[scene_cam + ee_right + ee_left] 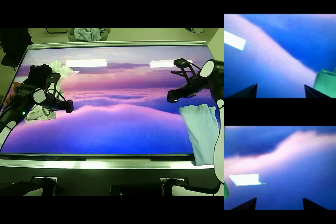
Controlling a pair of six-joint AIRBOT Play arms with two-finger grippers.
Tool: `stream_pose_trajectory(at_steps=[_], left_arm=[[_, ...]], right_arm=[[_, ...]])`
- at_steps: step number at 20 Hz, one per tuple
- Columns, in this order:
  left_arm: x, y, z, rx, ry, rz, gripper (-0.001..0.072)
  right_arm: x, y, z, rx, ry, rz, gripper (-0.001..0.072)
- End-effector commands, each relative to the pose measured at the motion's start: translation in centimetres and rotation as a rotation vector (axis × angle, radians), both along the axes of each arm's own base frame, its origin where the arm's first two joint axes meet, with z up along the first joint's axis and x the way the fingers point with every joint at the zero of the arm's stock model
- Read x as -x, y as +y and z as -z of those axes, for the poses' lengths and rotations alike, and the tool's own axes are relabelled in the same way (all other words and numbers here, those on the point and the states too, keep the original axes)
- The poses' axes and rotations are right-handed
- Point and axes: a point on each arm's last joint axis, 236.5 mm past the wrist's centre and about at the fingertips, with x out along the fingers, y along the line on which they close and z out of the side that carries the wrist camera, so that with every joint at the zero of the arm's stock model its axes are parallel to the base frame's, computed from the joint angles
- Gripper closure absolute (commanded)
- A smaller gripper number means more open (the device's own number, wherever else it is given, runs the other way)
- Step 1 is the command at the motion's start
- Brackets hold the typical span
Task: Fold the shirts.
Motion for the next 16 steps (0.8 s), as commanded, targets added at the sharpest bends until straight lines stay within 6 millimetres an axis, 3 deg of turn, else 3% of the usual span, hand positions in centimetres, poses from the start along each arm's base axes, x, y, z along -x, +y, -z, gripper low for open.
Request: stream_pose_trajectory(at_steps=[1,3,6,9,10,12,14,16], left_arm=[[-2.9,-0.7,-0.2,0.023,-0.107,0.004,-0.0007],[-5.4,-0.4,-1.1,0.042,-0.183,-0.018,-0.0007],[-9.2,2.0,-2.3,0.031,-0.174,-0.078,-0.0008],[-15.2,6.4,-5.2,0.037,-0.251,-0.179,-0.0008],[-16.3,8.3,-5.7,0.035,-0.252,-0.221,-0.0008],[-15.9,12.6,-5.2,0.024,-0.161,-0.317,-0.0009],[-12.5,16.5,-3.4,0.006,0.002,-0.398,-0.0009],[-7.8,19.1,-0.9,-0.009,0.195,-0.464,-0.0013]], right_arm=[[-1.1,-0.2,-0.2,0.004,-0.045,0.005,0.0044],[-1.7,-0.2,-0.4,0.006,-0.072,0.007,0.0044],[-1.8,-0.2,-0.5,0.007,-0.079,0.008,0.0045],[-1.8,-0.2,-0.5,0.006,-0.077,0.008,0.0045],[-1.8,-0.2,-0.5,0.007,-0.076,0.007,0.0045],[-1.6,-0.2,-0.4,0.006,-0.068,0.007,0.0045],[-1.4,-0.2,-0.3,0.005,-0.059,0.006,0.0045],[-1.4,-0.2,-0.3,0.005,-0.06,0.006,0.0045]])
